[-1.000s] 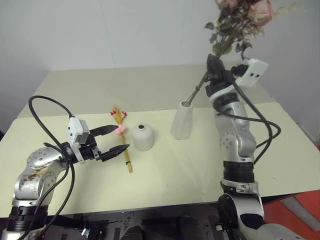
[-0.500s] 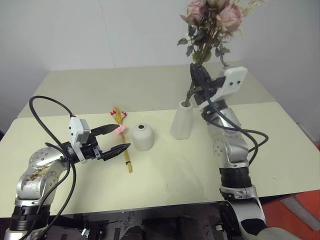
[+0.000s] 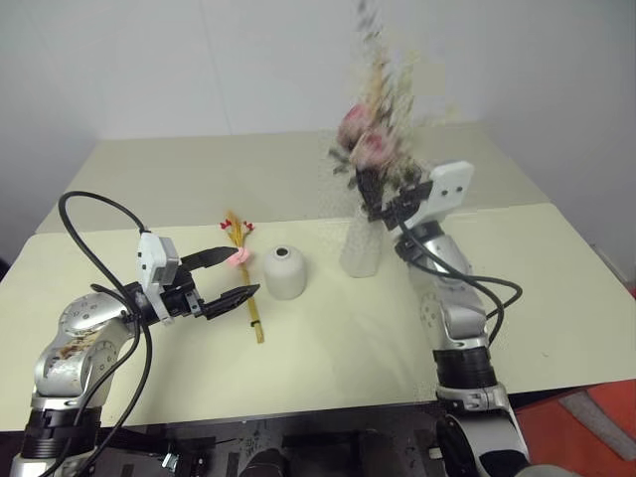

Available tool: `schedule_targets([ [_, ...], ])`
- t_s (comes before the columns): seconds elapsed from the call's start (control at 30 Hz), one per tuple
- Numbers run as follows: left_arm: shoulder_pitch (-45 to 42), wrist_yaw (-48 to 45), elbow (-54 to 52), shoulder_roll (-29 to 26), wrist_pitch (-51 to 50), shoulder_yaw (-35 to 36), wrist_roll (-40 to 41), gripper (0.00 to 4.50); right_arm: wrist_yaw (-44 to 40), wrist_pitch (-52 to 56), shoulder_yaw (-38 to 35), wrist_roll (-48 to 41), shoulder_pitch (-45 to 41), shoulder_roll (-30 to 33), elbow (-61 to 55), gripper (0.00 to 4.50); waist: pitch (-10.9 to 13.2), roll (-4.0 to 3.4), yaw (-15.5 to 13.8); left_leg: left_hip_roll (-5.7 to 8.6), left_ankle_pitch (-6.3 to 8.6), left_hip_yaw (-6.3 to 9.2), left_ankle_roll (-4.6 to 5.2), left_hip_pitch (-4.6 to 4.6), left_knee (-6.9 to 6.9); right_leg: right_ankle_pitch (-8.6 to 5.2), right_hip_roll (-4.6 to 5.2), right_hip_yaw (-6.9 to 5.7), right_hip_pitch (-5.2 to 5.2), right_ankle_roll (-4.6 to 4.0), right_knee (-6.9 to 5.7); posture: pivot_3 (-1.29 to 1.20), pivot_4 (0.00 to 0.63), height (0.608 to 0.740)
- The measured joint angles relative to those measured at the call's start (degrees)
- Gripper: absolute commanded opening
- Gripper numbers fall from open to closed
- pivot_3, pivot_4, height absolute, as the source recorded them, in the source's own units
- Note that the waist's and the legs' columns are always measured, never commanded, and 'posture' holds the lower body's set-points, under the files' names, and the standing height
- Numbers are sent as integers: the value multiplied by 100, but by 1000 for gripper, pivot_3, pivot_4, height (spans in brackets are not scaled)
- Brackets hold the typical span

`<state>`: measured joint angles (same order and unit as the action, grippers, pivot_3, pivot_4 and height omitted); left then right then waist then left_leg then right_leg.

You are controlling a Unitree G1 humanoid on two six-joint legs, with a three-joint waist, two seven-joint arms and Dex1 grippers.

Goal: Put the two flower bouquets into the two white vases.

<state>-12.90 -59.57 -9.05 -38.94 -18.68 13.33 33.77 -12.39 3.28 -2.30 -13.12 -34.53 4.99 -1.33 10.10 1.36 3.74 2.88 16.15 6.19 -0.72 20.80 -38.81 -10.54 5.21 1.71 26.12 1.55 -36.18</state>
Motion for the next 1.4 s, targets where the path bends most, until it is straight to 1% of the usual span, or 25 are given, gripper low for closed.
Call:
schedule_targets([
  [0.1,7,17,2,-2,-4,4,0,4500,-80,215,15,-97,435,102,-620,4468,0,0,-22,0,0,0,0,1,-1,0,0,0,0,0,0,0,150,740],
  [0.2,61,226,-55,-8,-160,14,2,4500,-31,880,10,-195,834,317,-1351,4468,0,0,-26,1,0,0,0,-2,-2,1,0,4,-2,2,-2,0,150,740],
  [0.27,228,567,-294,-49,-430,46,-18,4500,12,1699,-85,-416,1160,668,-1952,4468,0,1,-45,-1,0,0,0,0,-1,1,-1,4,-2,3,0,0,150,740],
  [0.33,366,1158,-690,-104,-937,71,-87,4500,-119,2596,-288,-822,1512,1255,-2491,4468,0,1,-97,0,1,0,2,5,-3,1,0,3,-3,5,8,0,150,740],
  [0.4,427,1747,-1111,-206,-1581,134,-93,4500,-343,3469,-539,-1273,1701,1905,-2924,4468,0,2,-123,3,1,-2,2,5,-6,3,0,5,-7,10,8,0,150,740],
  [0.47,454,2417,-1751,-257,-2370,174,-81,4500,-768,3979,-901,-1763,2020,2682,-3399,4468,1,2,-145,4,4,-2,7,1,-4,-1,1,2,-18,16,13,0,150,740],
  [0.53,401,3143,-2332,-255,-3304,193,-34,4500,-1236,4358,-1347,-2222,2236,3384,-3681,4468,2,5,-159,2,7,-3,12,-17,-6,-6,0,-5,-51,24,21,0,150,740],
  [0.57,308,3476,-2536,-208,-3790,198,9,4500,-1454,4506,-1514,-2415,2284,3688,-3745,4468,3,6,-160,1,10,-3,17,-46,-5,-11,0,-9,-87,32,29,0,150,740],
  [0.6,176,3755,-2695,-120,-4207,203,42,4500,-1641,4591,-1661,-2555,2342,3929,-3802,4468,5,9,-160,-3,17,-3,29,-65,-5,-36,-3,-12,-121,74,37,0,150,740],
  [0.67,-250,4346,-2935,289,-5225,306,124,4500,-1992,4718,-1914,-2877,2413,4315,-3865,4468,8,13,-158,-8,20,-2,33,-91,-2,-53,-3,-21,-189,96,55,0,150,740],
  [0.7,-494,4559,-2970,499,-5672,346,124,4500,-2080,4754,-1995,-3020,2420,4401,-3876,4468,9,21,-157,-9,21,-3,34,-110,-3,-57,-4,-23,-214,102,59,0,150,740],
  [0.77,-1269,5131,-2789,1161,-6705,496,-92,4500,-2258,4878,-2104,-3397,2350,4555,-3866,4468,15,37,-171,-5,20,-2,33,-131,-11,-55,-2,-25,-228,106,58,0,150,740],
  [0.8,-1429,5292,-2699,1281,-6924,532,-172,4500,-2304,4906,-2108,-3500,2327,4604,-3870,4468,14,45,-174,-5,20,-2,32,-143,-9,-55,-2,-25,-230,106,58,0,150,740],
  [0.83,-1686,5570,-2445,1541,-7156,637,-268,4500,-2449,4946,-2129,-3640,2332,4752,-3870,4468,14,45,-178,-3,20,-2,32,-145,-9,-55,0,-22,-232,105,59,0,150,740],
  [0.93,-2178,6162,-1778,2112,-7348,857,-442,4500,-2797,4976,-2178,-3988,2313,5125,-3877,4468,16,49,-181,0,21,-2,32,-137,-6,-52,4,-21,-208,102,73,0,150,740],
  [1.0,-2418,6380,-1371,2358,-7353,895,-441,4500,-2943,4978,-2199,-4185,2302,5264,-3889,4468,17,50,-208,3,21,-2,32,-115,-4,-45,8,-22,-195,95,87,0,150,740],
  [1.07,-2563,6555,-1034,2448,-7353,877,-465,4500,-3033,4974,-2210,-4253,2316,5353,-3929,4468,17,50,-236,6,21,-2,32,-97,-6,-16,10,-21,-183,65,103,0,150,740],
  [1.2,-2662,6719,-452,2489,-7354,845,-470,4500,-2954,4974,-2310,-4298,2413,5398,-3979,4468,17,51,-325,23,22,-1,34,-78,-11,-7,26,-20,-174,73,116,0,150,740],
  [1.3,-2896,6805,53,2546,-7353,801,-689,4500,-2769,4974,-2327,-4347,2438,5373,-4065,4468,19,53,-402,28,22,-1,34,-68,-16,0,29,-22,-174,80,123,0,150,740],
  [1.4,-3171,6684,458,2609,-7337,760,-837,4500,-2595,4973,-2345,-4434,2493,5293,-4112,4468,21,57,-454,28,21,-1,32,-63,-18,1,30,-26,-174,82,124,0,150,740],
])
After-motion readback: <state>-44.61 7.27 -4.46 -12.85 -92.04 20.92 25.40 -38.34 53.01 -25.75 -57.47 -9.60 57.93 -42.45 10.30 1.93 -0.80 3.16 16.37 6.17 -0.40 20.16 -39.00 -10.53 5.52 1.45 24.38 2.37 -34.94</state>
